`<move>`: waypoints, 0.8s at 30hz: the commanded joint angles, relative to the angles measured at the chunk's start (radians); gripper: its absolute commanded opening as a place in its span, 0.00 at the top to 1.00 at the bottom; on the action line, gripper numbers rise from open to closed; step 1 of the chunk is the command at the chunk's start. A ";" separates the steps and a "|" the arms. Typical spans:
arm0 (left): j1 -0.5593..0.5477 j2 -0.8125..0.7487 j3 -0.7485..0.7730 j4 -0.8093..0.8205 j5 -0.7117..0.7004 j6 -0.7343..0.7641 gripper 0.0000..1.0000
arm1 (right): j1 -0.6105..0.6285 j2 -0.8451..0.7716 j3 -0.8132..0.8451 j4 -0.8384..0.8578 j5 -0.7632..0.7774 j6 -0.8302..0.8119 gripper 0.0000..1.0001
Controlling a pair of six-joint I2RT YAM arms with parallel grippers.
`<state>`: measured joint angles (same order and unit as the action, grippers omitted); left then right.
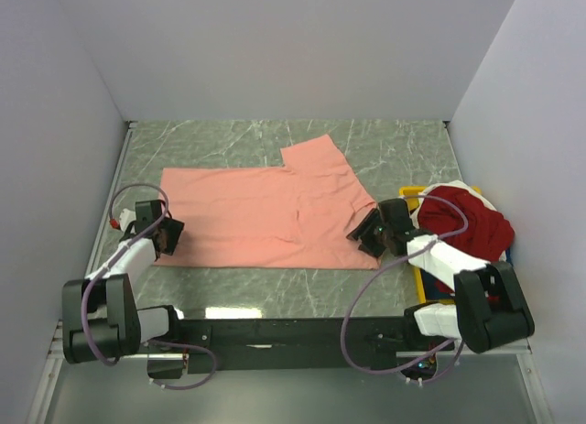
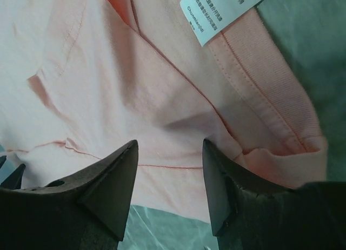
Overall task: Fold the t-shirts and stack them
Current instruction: Fold the tshirt
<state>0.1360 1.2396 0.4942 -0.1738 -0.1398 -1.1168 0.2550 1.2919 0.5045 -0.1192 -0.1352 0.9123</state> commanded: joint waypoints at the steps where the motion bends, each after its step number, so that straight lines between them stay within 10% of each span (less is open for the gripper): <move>1: 0.001 -0.060 -0.049 -0.145 -0.043 0.011 0.46 | -0.007 -0.104 -0.081 -0.132 0.005 0.000 0.41; 10: 0.002 -0.122 0.232 -0.234 -0.096 0.097 0.43 | 0.000 -0.103 0.220 -0.204 0.022 -0.137 0.41; 24: 0.001 0.736 1.116 -0.417 -0.244 0.288 0.54 | -0.043 0.867 1.474 -0.407 0.062 -0.434 0.43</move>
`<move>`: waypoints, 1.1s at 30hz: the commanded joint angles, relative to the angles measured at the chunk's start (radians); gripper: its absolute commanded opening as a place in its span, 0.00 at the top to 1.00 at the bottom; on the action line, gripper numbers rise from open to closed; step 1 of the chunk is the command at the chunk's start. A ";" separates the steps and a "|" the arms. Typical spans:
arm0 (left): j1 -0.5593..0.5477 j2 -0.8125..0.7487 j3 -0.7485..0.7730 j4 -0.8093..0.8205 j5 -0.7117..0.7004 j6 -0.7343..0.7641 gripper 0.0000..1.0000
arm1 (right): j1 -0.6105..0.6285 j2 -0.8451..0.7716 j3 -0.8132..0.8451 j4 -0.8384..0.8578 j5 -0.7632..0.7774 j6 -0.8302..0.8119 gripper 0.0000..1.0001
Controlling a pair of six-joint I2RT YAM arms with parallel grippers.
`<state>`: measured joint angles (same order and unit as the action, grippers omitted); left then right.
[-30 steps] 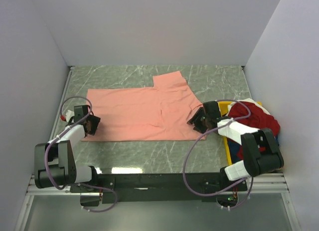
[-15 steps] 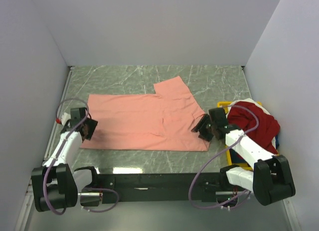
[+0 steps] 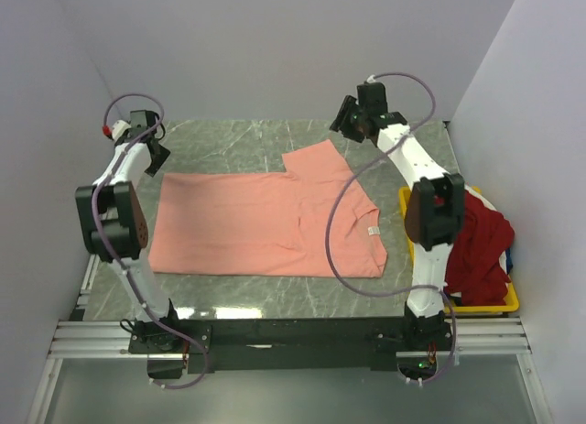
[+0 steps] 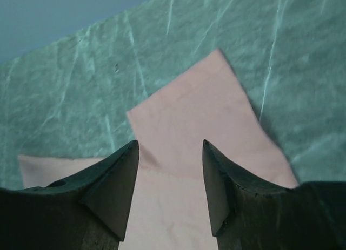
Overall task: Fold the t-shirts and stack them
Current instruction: Fold the tshirt
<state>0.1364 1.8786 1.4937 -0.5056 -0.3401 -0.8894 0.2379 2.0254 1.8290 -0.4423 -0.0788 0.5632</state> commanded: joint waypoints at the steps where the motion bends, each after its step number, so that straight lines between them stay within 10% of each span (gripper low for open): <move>1: 0.002 0.128 0.187 -0.099 -0.049 0.066 0.54 | -0.031 0.174 0.197 -0.093 0.001 -0.091 0.43; 33: -0.041 0.383 0.306 -0.139 -0.080 0.043 0.69 | -0.071 0.569 0.472 -0.042 -0.118 0.079 0.43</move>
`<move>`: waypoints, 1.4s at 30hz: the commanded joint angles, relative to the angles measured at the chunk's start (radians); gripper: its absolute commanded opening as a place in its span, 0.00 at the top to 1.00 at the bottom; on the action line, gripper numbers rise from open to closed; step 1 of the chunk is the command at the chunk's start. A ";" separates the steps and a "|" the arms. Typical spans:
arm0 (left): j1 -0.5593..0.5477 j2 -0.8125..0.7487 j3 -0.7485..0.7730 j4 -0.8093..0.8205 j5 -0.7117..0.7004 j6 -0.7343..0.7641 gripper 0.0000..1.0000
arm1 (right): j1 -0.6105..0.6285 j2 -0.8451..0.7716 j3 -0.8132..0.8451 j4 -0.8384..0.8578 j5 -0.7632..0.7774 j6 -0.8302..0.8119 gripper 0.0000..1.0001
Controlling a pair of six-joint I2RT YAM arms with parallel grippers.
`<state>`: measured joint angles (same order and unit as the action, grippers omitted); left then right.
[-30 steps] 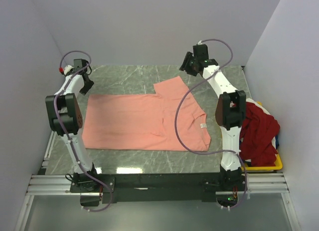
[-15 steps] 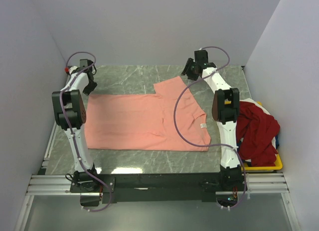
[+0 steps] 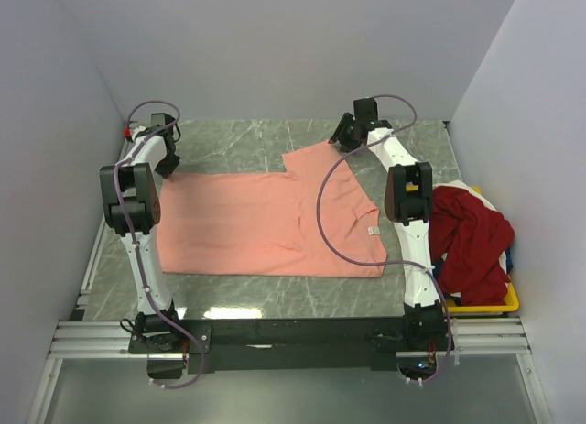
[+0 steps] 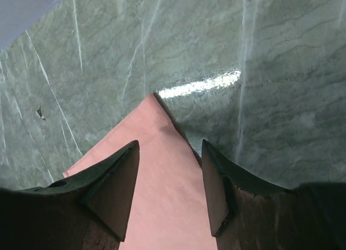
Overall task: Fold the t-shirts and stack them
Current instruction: Fold the tshirt
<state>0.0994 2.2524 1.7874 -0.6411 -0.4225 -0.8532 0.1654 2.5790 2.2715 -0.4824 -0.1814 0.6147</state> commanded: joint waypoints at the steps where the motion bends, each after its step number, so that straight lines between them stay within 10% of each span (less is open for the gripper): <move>1: -0.004 0.006 0.007 0.001 0.005 0.009 0.70 | 0.003 0.018 0.033 -0.001 -0.021 0.028 0.43; 20: -0.004 -0.031 -0.051 0.040 0.053 0.017 0.82 | 0.049 0.026 0.060 -0.070 0.048 -0.001 0.55; 42: -0.006 -0.062 -0.043 0.057 0.080 0.025 0.96 | 0.026 -0.068 0.025 -0.021 0.117 -0.082 1.00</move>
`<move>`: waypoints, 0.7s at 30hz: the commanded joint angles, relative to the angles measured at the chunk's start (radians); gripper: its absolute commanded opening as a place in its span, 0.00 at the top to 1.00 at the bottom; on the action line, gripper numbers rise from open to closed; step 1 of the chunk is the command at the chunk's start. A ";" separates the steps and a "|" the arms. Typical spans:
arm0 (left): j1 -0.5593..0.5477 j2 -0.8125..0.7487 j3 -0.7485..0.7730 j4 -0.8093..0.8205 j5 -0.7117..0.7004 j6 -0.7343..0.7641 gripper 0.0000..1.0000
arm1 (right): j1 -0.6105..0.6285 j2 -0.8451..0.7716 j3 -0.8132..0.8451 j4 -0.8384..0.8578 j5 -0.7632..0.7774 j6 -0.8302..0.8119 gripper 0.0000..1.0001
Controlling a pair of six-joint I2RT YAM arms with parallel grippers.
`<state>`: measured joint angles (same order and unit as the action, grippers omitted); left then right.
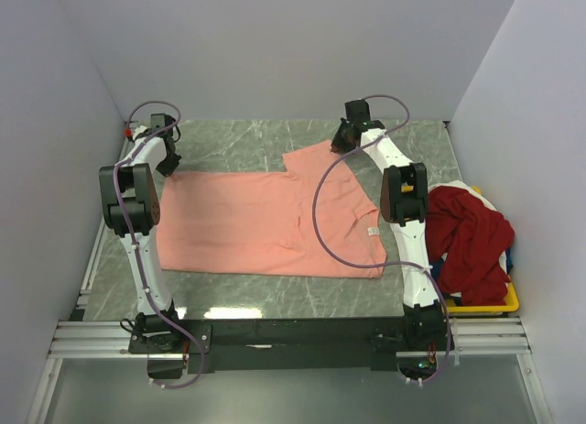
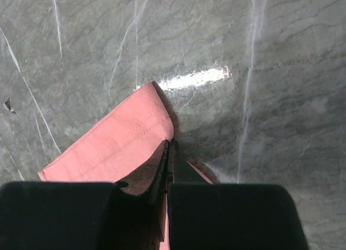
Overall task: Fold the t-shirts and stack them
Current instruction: Fold the tshirt
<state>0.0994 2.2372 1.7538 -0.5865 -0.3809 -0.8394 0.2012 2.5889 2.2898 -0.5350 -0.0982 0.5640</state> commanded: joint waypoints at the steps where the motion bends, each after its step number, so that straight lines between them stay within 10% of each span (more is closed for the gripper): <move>1: -0.004 -0.047 -0.008 0.002 0.042 0.010 0.97 | -0.011 -0.091 0.005 0.043 0.041 -0.036 1.00; 21: -0.004 0.012 0.151 0.008 0.085 0.037 0.99 | -0.069 -0.150 0.066 0.102 0.017 -0.065 1.00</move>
<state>0.0982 2.2398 1.8423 -0.5949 -0.3115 -0.8272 0.1432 2.5042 2.2925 -0.4751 -0.0875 0.5224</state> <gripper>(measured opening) 0.028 0.008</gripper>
